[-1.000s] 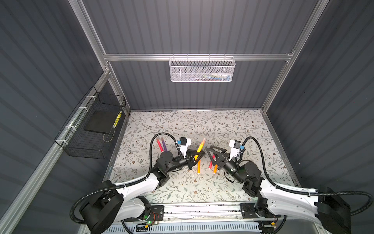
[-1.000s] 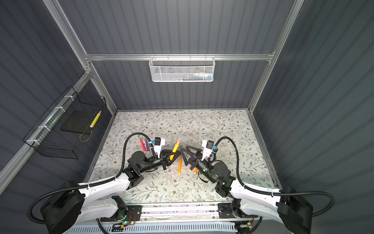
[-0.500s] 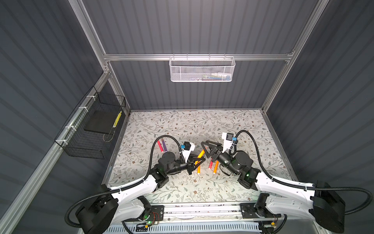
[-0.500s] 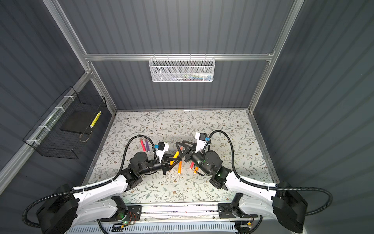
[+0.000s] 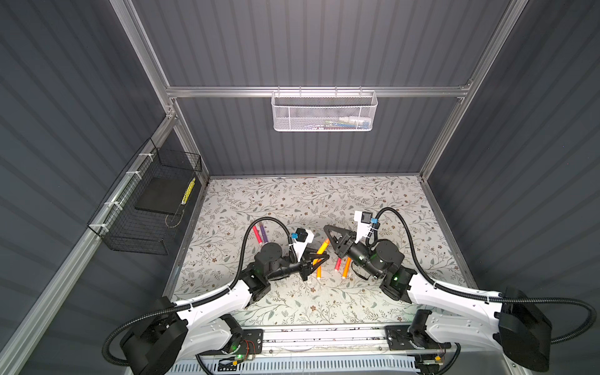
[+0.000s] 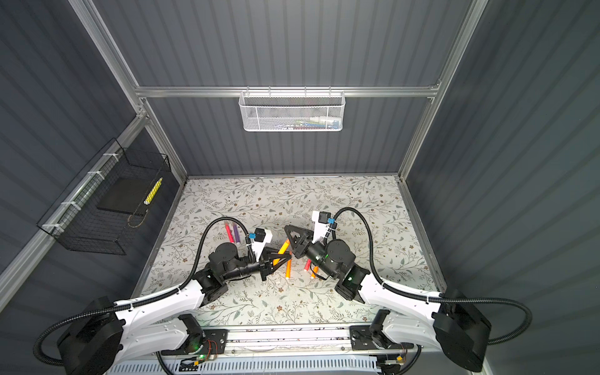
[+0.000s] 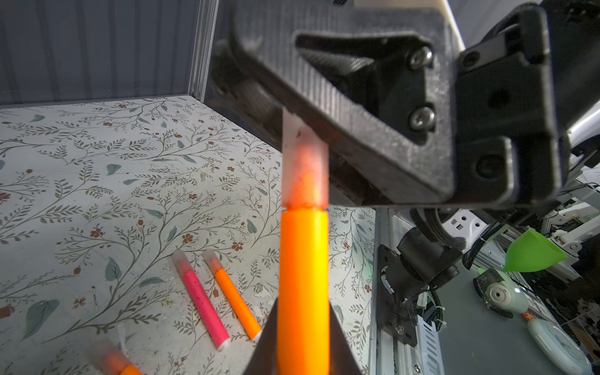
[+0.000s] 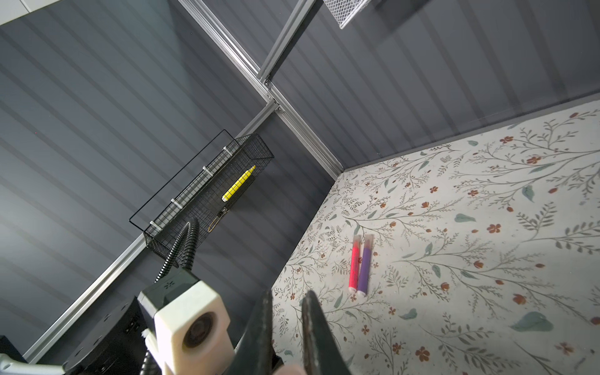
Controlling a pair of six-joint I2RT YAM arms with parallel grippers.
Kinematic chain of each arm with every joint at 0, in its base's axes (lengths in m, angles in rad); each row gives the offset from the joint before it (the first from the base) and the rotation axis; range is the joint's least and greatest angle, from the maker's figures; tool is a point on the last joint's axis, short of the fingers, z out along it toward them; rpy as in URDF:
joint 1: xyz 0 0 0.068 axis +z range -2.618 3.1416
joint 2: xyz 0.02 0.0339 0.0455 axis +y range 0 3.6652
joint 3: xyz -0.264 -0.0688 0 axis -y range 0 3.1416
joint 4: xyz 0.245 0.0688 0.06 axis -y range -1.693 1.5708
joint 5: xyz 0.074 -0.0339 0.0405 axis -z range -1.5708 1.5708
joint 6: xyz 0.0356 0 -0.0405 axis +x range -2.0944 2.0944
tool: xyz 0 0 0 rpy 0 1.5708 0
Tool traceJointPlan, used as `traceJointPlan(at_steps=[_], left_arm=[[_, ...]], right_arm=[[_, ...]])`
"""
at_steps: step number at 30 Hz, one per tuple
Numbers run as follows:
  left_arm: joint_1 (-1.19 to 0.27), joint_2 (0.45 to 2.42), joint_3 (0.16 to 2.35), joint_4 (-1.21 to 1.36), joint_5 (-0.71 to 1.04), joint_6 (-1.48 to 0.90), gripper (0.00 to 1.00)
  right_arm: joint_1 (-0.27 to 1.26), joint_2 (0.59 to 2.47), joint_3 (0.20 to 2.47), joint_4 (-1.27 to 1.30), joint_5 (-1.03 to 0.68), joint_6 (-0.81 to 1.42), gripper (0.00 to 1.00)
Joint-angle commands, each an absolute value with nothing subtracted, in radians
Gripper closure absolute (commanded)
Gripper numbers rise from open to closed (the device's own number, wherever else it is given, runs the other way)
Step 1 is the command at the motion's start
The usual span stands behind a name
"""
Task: Insert the pens into the pen caps
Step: 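Push the pink cap down onto the marker while the left gripper holds it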
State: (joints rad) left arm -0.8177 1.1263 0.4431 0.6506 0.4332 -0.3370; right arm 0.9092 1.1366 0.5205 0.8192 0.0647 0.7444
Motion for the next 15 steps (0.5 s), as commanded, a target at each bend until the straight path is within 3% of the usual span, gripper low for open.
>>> traceJointPlan(at_steps=[1,5,9,15], left_arm=[[-0.821,1.085,0.495,0.649,0.345,-0.310,1.00],[-0.778,1.079,0.525,0.691,0.264,-0.333,1.00],[-0.655,1.101,0.618,0.741,0.422,-0.434,1.00],[-0.621,1.159,0.780,0.708,0.487,-0.468,1.00]], right_arm=[[0.919,1.164,0.478,0.872,-0.030,0.759,1.00],[0.965,1.189,0.441,0.928,-0.051,0.746,1.00],[1.013,1.231,0.407,1.001,-0.089,0.721,1.00],[1.072,1.273,0.358,1.108,-0.100,0.682,1.00]])
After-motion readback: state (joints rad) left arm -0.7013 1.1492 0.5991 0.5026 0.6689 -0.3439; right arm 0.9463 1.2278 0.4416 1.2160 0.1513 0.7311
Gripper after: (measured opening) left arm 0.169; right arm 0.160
